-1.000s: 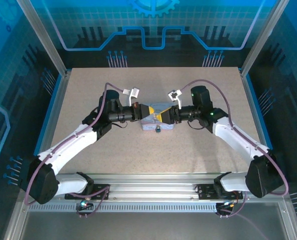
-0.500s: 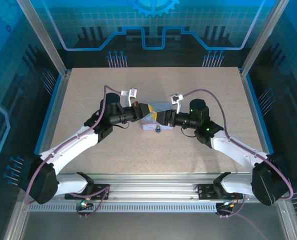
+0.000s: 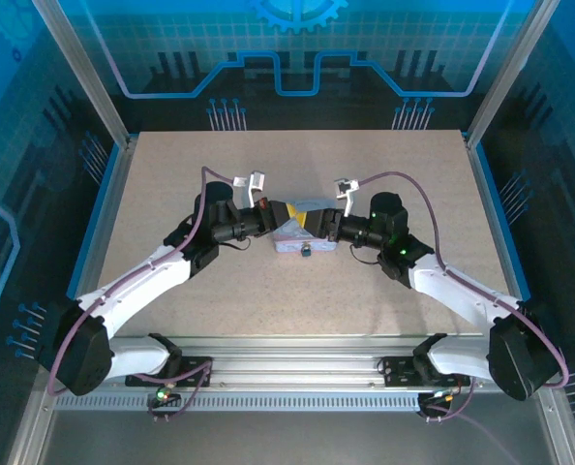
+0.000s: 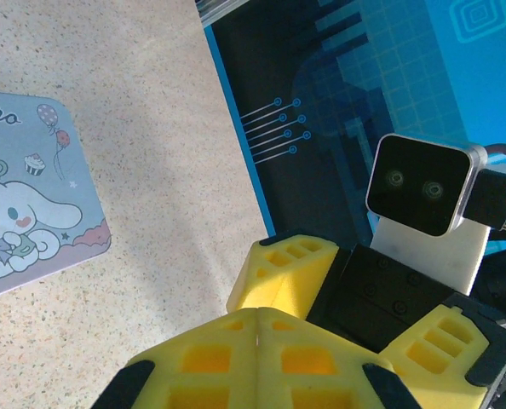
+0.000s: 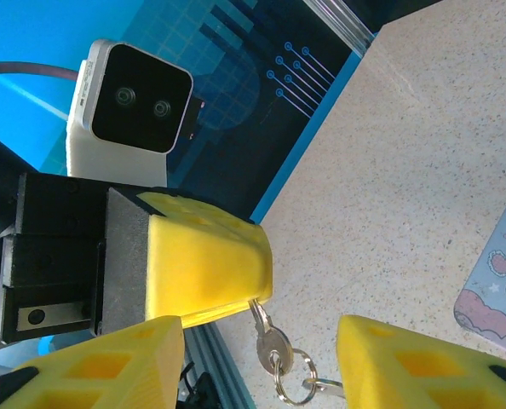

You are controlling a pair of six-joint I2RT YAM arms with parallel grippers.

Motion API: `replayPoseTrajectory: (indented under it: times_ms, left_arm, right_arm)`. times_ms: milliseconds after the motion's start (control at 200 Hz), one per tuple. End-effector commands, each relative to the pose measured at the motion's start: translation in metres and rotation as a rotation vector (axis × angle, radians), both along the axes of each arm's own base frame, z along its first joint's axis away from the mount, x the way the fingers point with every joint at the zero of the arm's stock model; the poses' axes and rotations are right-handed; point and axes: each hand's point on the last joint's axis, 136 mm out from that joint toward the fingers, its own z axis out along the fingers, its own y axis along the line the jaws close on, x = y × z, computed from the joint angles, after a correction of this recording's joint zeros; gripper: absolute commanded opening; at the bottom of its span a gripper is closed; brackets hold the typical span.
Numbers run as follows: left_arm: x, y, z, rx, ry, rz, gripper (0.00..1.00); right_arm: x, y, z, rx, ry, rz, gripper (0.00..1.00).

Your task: Unlock a padlock with a key

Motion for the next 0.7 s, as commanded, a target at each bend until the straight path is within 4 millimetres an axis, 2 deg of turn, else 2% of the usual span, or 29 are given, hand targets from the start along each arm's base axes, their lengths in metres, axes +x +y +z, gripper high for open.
replayPoseTrajectory:
  times_ms: [0,260,480,540,695]
  left_arm:
    - [-0.003,0.002,0.014,-0.029,-0.033,0.015,0.0]
    - [-0.003,0.003,0.018,-0.067,-0.04,0.029,0.0]
    - [-0.004,0.009,0.022,-0.113,-0.057,0.067,0.0]
    - [-0.004,0.01,0.024,-0.118,-0.066,0.072,0.0]
    - [-0.006,0.012,0.03,-0.137,-0.076,0.076,0.0]
  right_arm:
    - [-0.003,0.004,0.016,0.035,-0.041,0.03,0.49]
    - [-0.005,0.007,0.02,0.073,-0.043,0.055,0.39]
    - [0.002,0.0,0.024,0.197,0.008,-0.023,0.44]
    - [0.004,-0.002,0.022,0.204,0.023,-0.043,0.48]
    - [0.002,0.0,0.025,0.212,0.019,-0.038,0.5]
